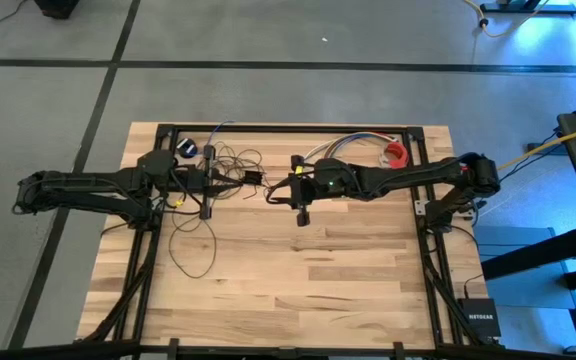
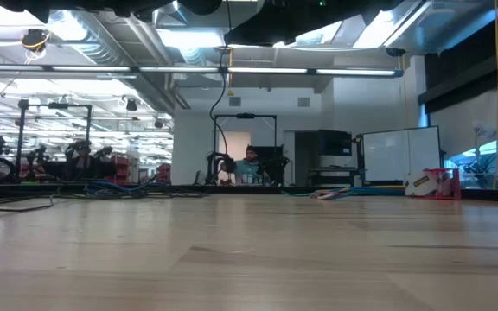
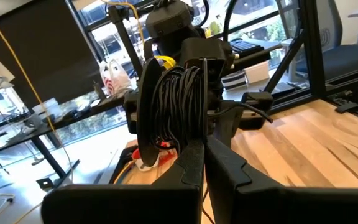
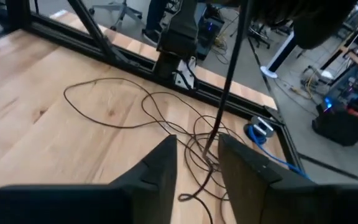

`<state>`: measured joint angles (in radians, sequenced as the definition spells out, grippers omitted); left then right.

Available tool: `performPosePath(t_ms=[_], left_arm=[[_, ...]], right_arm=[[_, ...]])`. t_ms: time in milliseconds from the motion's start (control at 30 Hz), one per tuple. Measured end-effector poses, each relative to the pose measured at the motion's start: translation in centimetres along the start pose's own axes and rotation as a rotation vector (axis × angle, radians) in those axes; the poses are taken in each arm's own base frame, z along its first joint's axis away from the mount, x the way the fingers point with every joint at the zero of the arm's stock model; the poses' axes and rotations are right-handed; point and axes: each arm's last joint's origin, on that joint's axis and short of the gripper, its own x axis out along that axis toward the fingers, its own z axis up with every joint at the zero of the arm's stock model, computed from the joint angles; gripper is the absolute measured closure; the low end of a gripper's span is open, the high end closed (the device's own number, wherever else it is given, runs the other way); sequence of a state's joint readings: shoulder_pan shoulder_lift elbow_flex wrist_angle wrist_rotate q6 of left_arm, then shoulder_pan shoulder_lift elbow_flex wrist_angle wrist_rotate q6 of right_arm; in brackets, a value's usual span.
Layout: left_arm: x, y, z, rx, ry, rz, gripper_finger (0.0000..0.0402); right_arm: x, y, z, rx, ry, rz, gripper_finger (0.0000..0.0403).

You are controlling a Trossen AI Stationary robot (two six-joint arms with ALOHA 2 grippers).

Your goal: Coiling cords

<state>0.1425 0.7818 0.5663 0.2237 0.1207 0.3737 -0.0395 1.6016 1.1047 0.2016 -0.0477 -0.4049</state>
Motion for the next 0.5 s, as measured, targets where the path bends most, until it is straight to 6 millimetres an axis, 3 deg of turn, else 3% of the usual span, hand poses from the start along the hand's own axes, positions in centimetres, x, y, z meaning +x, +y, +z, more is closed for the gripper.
performPosePath(t_ms=[233, 400, 500], left_arm=[[0.0, -0.2, 0.1, -0.002, -0.025, -0.059, 0.0401], [0.0, -0.2, 0.1, -0.005, -0.039, -0.085, 0.0401], [0.0, -0.4, 0.3, -0.005, -0.057, -0.106, 0.0401]], right_arm=[[0.0, 0.0, 0.1, -0.103, -0.016, 0.010, 0.0391], [0.5, -0.4, -0.5, -0.104, -0.017, 0.010, 0.0379], [1.3, -0.6, -1.3, -0.119, -0.004, 0.008, 0.0395]])
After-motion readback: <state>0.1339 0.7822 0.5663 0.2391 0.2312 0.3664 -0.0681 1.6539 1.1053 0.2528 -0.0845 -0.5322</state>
